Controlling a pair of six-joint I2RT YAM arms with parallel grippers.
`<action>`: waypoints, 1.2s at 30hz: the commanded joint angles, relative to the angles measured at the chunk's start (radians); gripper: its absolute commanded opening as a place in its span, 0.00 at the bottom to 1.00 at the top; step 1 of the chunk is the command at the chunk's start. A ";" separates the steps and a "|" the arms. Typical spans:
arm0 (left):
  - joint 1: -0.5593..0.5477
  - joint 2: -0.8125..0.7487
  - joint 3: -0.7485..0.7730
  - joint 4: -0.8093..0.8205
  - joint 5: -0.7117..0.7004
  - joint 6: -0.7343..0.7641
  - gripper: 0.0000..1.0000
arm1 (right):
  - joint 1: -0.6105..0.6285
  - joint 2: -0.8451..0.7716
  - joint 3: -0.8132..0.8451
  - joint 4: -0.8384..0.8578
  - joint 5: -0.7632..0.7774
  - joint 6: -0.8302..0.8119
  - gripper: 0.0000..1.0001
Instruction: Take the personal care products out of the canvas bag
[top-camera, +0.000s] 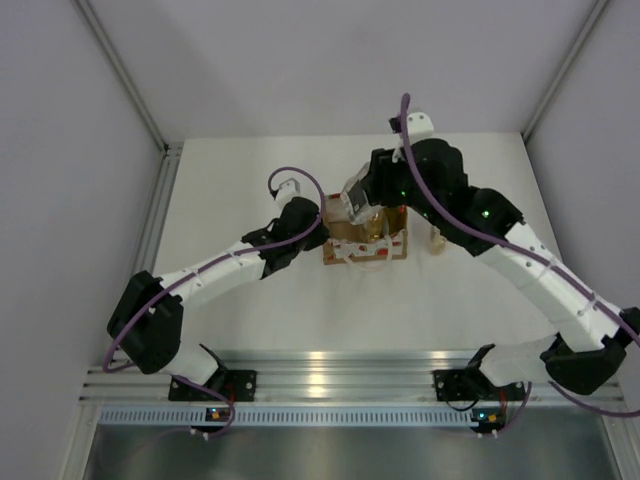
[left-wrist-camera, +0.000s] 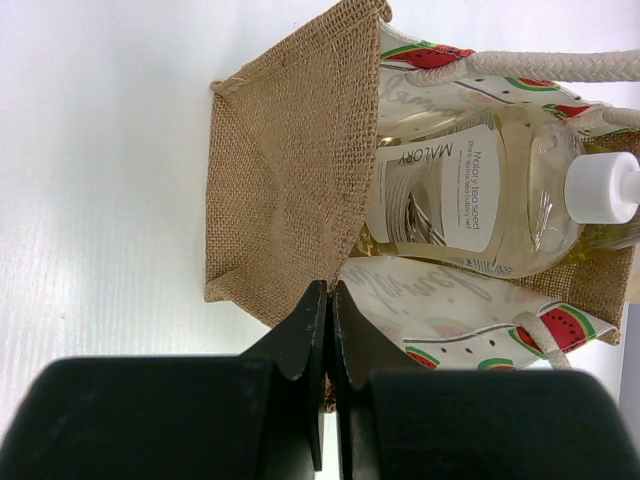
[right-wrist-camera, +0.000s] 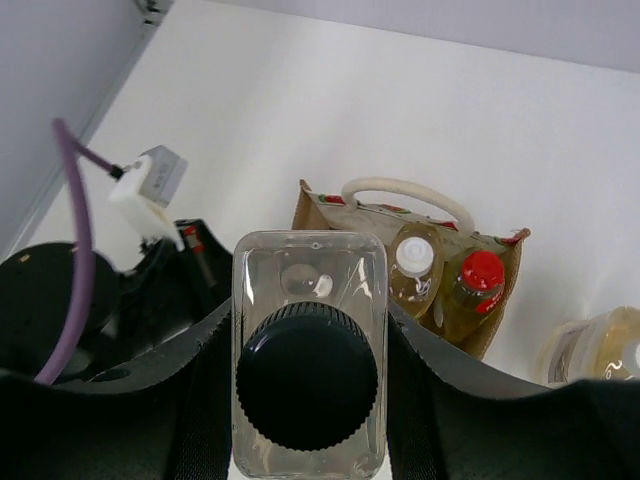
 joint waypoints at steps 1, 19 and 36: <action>-0.002 0.023 0.015 -0.032 0.025 -0.009 0.00 | 0.022 -0.131 0.052 0.058 -0.117 -0.036 0.00; -0.004 0.012 0.022 -0.032 0.028 -0.009 0.00 | 0.054 -0.408 -0.436 0.037 -0.312 -0.025 0.00; -0.004 -0.002 0.009 -0.034 0.025 -0.009 0.00 | 0.315 -0.372 -0.784 0.411 -0.063 -0.056 0.00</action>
